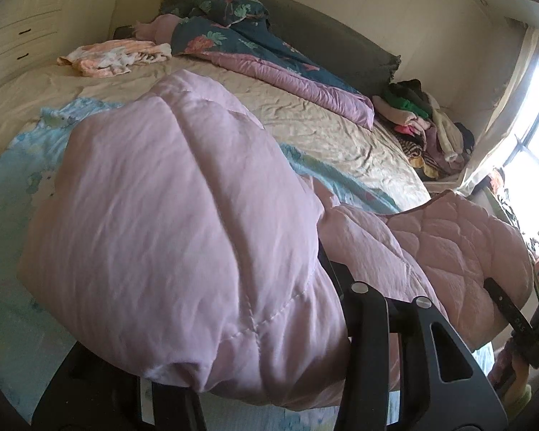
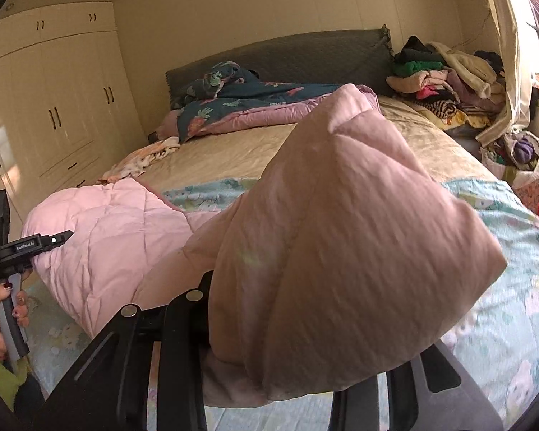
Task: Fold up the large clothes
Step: 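Lower the folded bundle onto the sheet and open both tools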
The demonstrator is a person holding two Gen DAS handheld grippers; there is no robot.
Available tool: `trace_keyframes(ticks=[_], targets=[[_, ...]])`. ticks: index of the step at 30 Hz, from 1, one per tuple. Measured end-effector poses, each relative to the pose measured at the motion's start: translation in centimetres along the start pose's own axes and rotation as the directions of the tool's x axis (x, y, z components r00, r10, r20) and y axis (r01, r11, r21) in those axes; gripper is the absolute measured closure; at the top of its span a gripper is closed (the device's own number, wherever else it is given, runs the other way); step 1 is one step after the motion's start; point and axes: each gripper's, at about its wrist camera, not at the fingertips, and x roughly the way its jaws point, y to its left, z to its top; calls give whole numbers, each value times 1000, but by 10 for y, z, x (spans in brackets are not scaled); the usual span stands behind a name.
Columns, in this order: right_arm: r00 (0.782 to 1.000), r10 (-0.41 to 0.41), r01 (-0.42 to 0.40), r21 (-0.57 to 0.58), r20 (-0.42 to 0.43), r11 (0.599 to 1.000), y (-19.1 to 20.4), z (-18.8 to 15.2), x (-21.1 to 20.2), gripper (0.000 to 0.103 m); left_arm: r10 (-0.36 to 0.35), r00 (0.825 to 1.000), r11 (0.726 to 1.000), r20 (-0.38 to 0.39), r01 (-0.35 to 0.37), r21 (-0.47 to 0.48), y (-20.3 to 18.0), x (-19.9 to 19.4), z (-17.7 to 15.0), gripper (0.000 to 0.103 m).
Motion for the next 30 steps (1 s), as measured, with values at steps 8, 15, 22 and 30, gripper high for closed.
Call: trace_keyframes(ticks=[8, 15, 22, 30], targets=[[1000, -6, 7, 51, -26, 999, 6, -47, -36, 73, 8, 1000, 1000, -11, -7, 25, 7, -28, -39, 66], [996, -9, 25, 192, -85, 981, -11, -94, -41, 68, 17, 999, 1000, -50, -17, 12, 24, -31, -77, 61], [988, 9, 48, 367, -153, 929, -42, -130, -29, 52, 21, 998, 1000, -65, -22, -5, 42, -28, -101, 53], [985, -34, 110, 456, -171, 883, -54, -150, -39, 15, 32, 996, 999, -79, -34, -25, 49, -37, -116, 28]])
